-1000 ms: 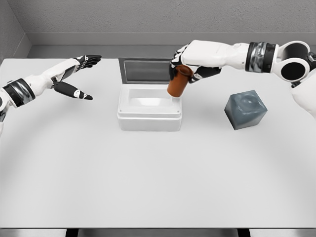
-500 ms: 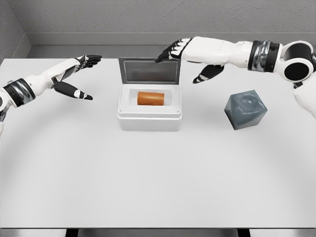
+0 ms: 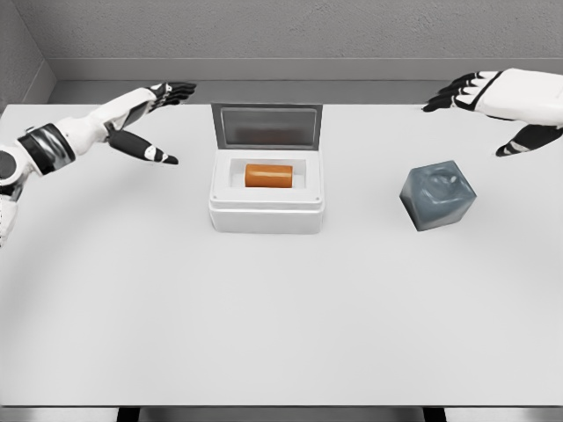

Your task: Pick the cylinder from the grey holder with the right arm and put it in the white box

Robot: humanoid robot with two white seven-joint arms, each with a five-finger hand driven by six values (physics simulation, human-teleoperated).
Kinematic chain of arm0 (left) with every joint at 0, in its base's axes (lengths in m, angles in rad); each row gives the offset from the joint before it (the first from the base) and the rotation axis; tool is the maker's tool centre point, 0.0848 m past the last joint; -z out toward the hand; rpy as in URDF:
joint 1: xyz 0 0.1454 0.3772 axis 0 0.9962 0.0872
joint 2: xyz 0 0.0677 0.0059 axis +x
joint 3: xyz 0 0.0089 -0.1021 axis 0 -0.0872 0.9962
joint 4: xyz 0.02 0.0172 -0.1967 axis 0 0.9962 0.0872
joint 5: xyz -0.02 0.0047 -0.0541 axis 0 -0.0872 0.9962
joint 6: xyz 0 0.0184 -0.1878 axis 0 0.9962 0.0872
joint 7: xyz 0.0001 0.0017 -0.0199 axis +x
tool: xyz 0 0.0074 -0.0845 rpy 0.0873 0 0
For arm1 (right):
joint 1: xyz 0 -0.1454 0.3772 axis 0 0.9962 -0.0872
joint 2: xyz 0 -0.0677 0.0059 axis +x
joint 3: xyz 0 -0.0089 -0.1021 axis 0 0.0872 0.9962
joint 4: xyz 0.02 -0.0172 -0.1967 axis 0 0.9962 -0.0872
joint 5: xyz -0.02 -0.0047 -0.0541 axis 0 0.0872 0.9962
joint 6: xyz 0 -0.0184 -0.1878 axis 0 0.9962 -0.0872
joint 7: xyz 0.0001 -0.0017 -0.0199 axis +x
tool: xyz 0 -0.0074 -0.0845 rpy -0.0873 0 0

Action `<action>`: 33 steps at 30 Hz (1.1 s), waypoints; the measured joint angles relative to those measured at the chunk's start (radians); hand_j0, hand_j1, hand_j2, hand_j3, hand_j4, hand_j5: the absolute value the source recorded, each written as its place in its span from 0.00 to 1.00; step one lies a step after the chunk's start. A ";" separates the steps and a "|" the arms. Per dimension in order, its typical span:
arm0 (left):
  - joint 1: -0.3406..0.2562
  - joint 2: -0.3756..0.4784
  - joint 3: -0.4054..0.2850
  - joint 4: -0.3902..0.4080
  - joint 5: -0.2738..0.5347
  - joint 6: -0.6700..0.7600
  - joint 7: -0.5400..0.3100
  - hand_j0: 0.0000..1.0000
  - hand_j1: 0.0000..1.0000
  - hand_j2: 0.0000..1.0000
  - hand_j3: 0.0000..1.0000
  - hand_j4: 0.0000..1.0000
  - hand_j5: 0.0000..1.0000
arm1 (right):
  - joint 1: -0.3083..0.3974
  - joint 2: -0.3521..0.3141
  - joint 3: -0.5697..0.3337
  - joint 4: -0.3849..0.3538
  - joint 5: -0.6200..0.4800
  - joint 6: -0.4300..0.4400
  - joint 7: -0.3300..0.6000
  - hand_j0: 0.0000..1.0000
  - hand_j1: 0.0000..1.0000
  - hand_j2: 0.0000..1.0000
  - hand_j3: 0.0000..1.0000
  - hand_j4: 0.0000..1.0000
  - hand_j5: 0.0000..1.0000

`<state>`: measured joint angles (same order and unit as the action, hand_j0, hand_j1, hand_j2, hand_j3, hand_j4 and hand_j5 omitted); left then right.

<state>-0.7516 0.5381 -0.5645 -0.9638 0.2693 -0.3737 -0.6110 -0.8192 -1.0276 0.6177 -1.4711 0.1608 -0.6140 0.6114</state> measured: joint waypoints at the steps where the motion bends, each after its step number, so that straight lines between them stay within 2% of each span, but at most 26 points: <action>1: 0.002 -0.001 -0.008 -0.002 0.002 0.000 0.000 1.00 1.00 1.00 1.00 1.00 1.00 | 0.003 -0.008 0.002 -0.007 -0.001 0.000 0.000 1.00 1.00 1.00 1.00 1.00 1.00; 11: 0.000 0.006 -0.064 -0.049 0.011 0.000 0.000 1.00 1.00 1.00 1.00 1.00 1.00 | 0.003 -0.026 0.012 -0.025 -0.004 0.000 0.000 1.00 1.00 1.00 1.00 1.00 1.00; 26: 0.006 0.041 -0.070 -0.112 0.010 -0.006 0.000 1.00 1.00 1.00 1.00 1.00 1.00 | 0.003 0.008 0.015 -0.017 -0.004 0.000 0.000 1.00 1.00 1.00 1.00 1.00 1.00; 33: 0.029 0.087 -0.062 -0.107 0.015 -0.010 0.000 1.00 1.00 1.00 1.00 1.00 1.00 | 0.018 0.011 0.016 -0.021 -0.003 0.000 0.000 1.00 1.00 1.00 1.00 1.00 1.00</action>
<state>-0.7225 0.6246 -0.6265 -1.0712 0.2841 -0.3836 -0.6112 -0.8008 -1.0168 0.6333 -1.4919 0.1575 -0.6139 0.6114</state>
